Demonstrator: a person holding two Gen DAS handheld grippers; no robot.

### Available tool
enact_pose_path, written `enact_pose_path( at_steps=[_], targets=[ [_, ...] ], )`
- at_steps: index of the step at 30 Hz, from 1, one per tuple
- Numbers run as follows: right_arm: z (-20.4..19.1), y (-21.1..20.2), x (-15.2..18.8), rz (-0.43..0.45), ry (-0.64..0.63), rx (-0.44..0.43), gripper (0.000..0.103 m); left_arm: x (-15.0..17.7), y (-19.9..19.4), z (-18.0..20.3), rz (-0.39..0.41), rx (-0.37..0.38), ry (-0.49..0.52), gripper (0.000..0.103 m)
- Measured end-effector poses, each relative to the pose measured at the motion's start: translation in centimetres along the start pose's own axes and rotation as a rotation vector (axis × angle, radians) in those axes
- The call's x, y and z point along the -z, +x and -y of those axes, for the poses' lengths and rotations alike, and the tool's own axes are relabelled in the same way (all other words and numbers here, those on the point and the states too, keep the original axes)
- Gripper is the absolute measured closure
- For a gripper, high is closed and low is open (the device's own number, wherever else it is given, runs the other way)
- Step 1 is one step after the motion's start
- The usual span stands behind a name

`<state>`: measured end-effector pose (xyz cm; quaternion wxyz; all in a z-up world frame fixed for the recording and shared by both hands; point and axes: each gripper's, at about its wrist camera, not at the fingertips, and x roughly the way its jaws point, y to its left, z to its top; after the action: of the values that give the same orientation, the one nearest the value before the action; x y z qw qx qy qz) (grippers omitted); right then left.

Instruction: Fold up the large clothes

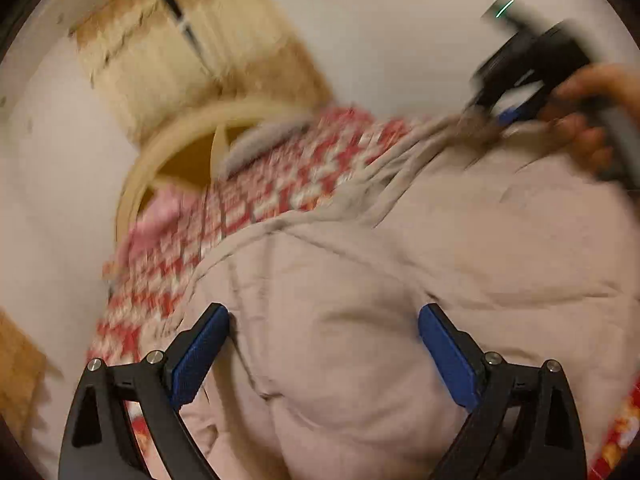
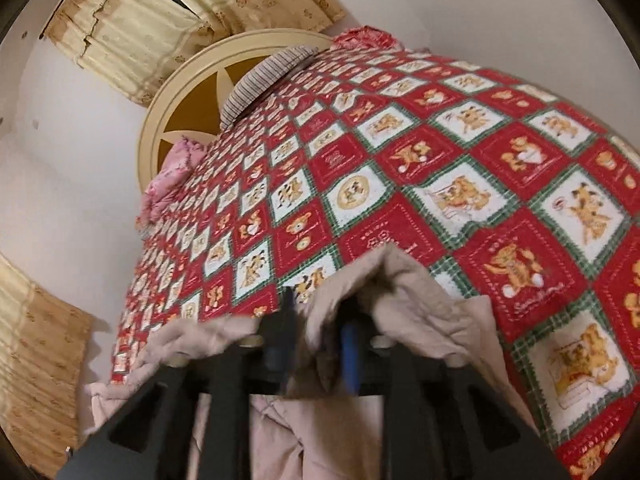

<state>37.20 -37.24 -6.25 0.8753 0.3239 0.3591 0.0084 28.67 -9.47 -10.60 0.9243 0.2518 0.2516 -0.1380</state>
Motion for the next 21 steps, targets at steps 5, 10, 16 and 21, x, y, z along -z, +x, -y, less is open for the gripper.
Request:
enact_pose_path(
  at_steps=[5, 10, 16, 21],
  targets=[
    [-4.8, -5.1, 2.5, 0.223, -0.227, 0.053, 0.027, 1.6, 4.1, -3.4, -0.098, 0.059, -0.228, 0.005],
    [-11.0, -1.9, 6.6, 0.077, -0.482, -0.089, 0.034, 1.8, 5.6, -3.4, -0.130, 0.075, -0.249, 0.002],
    [-10.5, 6.2, 10.9, -0.124, -0.586, 0.031, 0.044, 1.7, 7.9, -3.3, -0.163, 0.151, -0.310, 0.001],
    [-9.0, 6.9, 11.7, -0.102, -0.591, 0.044, 0.044, 2.1, 8.9, -3.1, -0.182, 0.173, -0.334, 0.001]
  ],
)
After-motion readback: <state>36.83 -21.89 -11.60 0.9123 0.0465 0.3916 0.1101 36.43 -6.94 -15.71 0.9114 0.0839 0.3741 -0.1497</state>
